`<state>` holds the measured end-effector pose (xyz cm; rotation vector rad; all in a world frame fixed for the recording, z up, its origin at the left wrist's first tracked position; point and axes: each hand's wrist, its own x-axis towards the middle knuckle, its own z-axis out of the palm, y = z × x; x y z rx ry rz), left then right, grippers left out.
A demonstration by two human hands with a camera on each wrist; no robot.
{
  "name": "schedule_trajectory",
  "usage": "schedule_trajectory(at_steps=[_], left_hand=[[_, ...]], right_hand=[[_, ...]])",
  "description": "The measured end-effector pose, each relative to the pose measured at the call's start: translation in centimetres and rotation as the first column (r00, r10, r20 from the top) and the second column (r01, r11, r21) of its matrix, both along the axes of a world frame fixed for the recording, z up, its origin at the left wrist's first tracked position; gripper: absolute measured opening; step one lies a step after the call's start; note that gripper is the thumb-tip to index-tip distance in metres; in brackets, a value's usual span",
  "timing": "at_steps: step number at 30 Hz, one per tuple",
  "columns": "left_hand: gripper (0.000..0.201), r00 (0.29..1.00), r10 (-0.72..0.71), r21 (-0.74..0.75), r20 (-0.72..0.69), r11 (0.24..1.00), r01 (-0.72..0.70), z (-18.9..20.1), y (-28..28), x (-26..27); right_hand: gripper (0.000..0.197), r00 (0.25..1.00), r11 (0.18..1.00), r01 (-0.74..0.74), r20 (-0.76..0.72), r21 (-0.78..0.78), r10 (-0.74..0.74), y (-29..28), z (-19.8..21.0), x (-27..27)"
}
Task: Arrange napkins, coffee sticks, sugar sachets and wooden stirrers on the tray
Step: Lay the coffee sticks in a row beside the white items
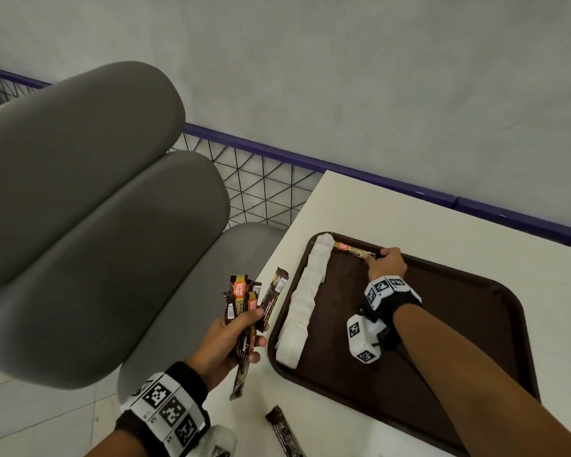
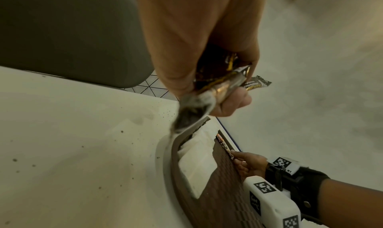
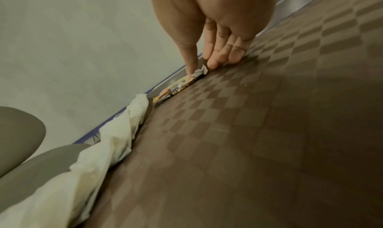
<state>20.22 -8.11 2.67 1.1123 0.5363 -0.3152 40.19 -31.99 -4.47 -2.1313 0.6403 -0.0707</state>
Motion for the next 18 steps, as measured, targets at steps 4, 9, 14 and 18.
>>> schedule_trajectory(at_steps=[4,9,14,18], left_hand=[[0.021,1.000,-0.019,0.007,0.019,1.000,0.019,0.4,-0.6,0.3],[0.017,0.999,-0.026,0.018,0.043,1.000,0.026,0.9,-1.9,0.5],[0.013,0.997,-0.063,0.016,0.048,0.998,0.063,1.1,-3.4,0.7],[0.014,0.990,-0.129,0.023,0.050,0.992,0.128,1.4,-4.7,0.4]], right_hand=[[0.036,0.995,0.999,-0.029,0.096,0.016,0.027,-0.4,0.6,-1.0],[0.021,0.929,0.913,-0.344,0.221,0.221,0.297,1.2,3.2,-5.7],[0.028,0.671,0.588,-0.703,0.098,0.400,0.735,3.9,6.8,-12.2],[0.023,0.673,0.551,-0.711,0.198,0.437,0.712,5.5,7.2,-15.4]])
